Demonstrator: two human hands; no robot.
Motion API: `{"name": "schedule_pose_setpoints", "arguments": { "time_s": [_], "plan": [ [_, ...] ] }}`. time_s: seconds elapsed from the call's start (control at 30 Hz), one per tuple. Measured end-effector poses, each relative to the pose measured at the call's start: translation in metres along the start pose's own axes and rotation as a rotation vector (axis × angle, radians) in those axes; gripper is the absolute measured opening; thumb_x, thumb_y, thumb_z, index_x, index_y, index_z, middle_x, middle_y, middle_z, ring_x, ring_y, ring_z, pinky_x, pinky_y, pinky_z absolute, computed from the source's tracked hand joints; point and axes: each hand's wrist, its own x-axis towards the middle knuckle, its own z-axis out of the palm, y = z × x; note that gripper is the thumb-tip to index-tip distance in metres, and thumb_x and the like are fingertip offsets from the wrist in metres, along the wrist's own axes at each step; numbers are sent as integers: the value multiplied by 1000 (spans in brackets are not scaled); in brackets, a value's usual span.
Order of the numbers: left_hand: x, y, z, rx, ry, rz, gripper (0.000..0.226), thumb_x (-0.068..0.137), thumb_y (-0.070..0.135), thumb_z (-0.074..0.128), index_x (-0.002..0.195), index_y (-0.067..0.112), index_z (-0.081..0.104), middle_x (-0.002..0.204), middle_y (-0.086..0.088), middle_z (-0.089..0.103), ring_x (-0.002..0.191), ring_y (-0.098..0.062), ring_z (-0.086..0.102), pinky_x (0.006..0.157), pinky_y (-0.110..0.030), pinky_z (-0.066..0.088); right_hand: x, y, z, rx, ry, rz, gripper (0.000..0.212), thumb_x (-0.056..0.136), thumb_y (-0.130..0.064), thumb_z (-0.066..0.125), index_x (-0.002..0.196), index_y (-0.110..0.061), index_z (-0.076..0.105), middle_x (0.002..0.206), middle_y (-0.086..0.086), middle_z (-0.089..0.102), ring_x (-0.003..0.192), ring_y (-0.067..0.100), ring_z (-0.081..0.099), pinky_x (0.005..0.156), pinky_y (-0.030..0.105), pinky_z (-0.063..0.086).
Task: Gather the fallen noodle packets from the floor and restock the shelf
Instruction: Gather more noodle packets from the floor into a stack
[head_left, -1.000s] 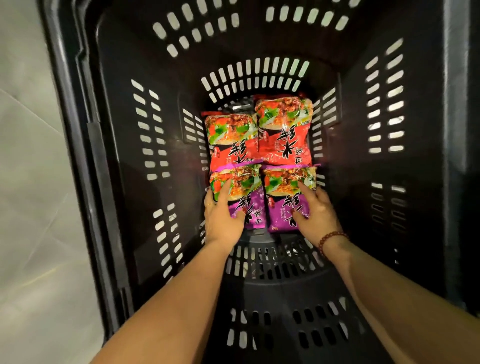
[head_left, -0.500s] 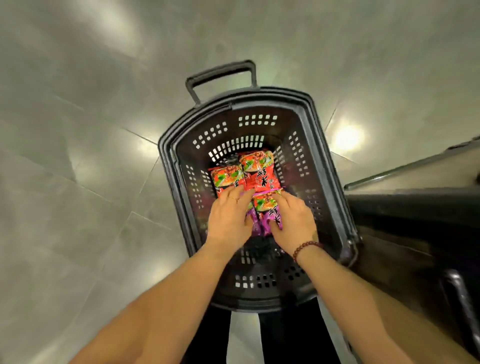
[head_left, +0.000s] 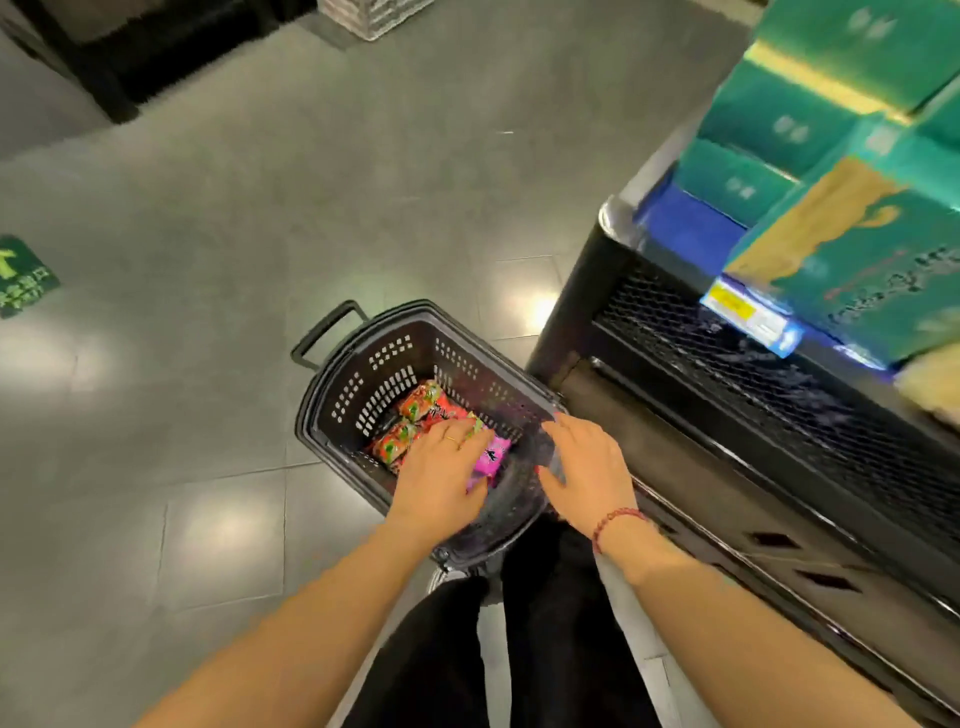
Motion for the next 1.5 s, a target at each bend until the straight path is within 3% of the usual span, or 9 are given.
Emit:
{"name": "schedule_pose_setpoints", "arguments": {
  "time_s": [0.1, 0.23, 0.4, 0.53, 0.6, 0.77, 0.93, 1.27, 1.5],
  "plan": [
    [3, 37, -15, 37, -39, 163, 55, 71, 37, 55, 120, 16, 63, 116, -7, 63, 107, -32, 58, 87, -43, 52, -52, 9, -25, 0, 110, 133, 56, 74, -28, 75, 126, -12, 59, 133, 11, 56, 120, 33, 53, 100, 44, 46],
    [10, 97, -22, 99, -76, 410, 54, 61, 32, 69, 113, 15, 67, 108, -8, 66, 97, -32, 63, 75, -41, 58, -123, 30, -50, 42, 229, 330, 55, 80, -30, 71, 129, -13, 57, 137, 10, 52, 125, 32, 49, 103, 44, 41],
    [4, 202, -3, 155, -135, 697, 56, 63, 36, 66, 115, 16, 65, 111, -9, 66, 99, -33, 63, 76, -43, 58, -234, 72, -67, 58, 400, 565, 52, 68, -30, 80, 115, -13, 65, 120, 9, 63, 108, 31, 62, 86, 43, 52],
    [-28, 305, 28, 198, -185, 876, 59, 65, 31, 79, 121, 18, 64, 119, -7, 65, 107, -32, 62, 81, -43, 56, -345, 110, -65, 106, 464, 801, 56, 63, -30, 86, 113, -14, 66, 118, 9, 65, 104, 32, 64, 82, 44, 53],
    [-56, 361, 47, 193, -220, 956, 59, 71, 30, 78, 126, 17, 62, 125, -7, 63, 113, -32, 58, 87, -43, 53, -408, 129, -63, 135, 476, 916, 55, 68, -31, 83, 118, -14, 64, 124, 10, 62, 110, 33, 60, 86, 45, 50],
    [-131, 486, 101, 182, -250, 1181, 56, 69, 28, 80, 121, 14, 65, 118, -10, 66, 108, -34, 62, 85, -42, 54, -555, 167, -66, 112, 534, 1104, 54, 86, -38, 65, 134, -19, 50, 142, 5, 47, 128, 28, 44, 101, 39, 38],
    [-203, 590, 143, 138, -291, 1335, 56, 81, 33, 70, 133, 19, 57, 133, -5, 58, 124, -29, 51, 96, -42, 48, -677, 188, -60, 143, 617, 1259, 54, 90, -40, 59, 138, -21, 44, 148, 1, 40, 135, 21, 35, 109, 34, 29],
    [-272, 744, 205, 201, -391, 1627, 54, 78, 33, 70, 129, 18, 59, 128, -7, 61, 118, -32, 55, 90, -42, 51, -834, 220, -64, 187, 791, 1599, 55, 89, -38, 62, 138, -17, 47, 145, 4, 43, 132, 23, 38, 108, 35, 32],
    [-291, 866, 266, 218, -418, 1749, 59, 89, 41, 58, 144, 25, 44, 145, -2, 47, 135, -24, 40, 107, -37, 38, -907, 285, -72, 171, 790, 1741, 56, 87, -35, 64, 137, -15, 48, 141, 6, 46, 130, 26, 40, 107, 38, 33]
  ]
}}
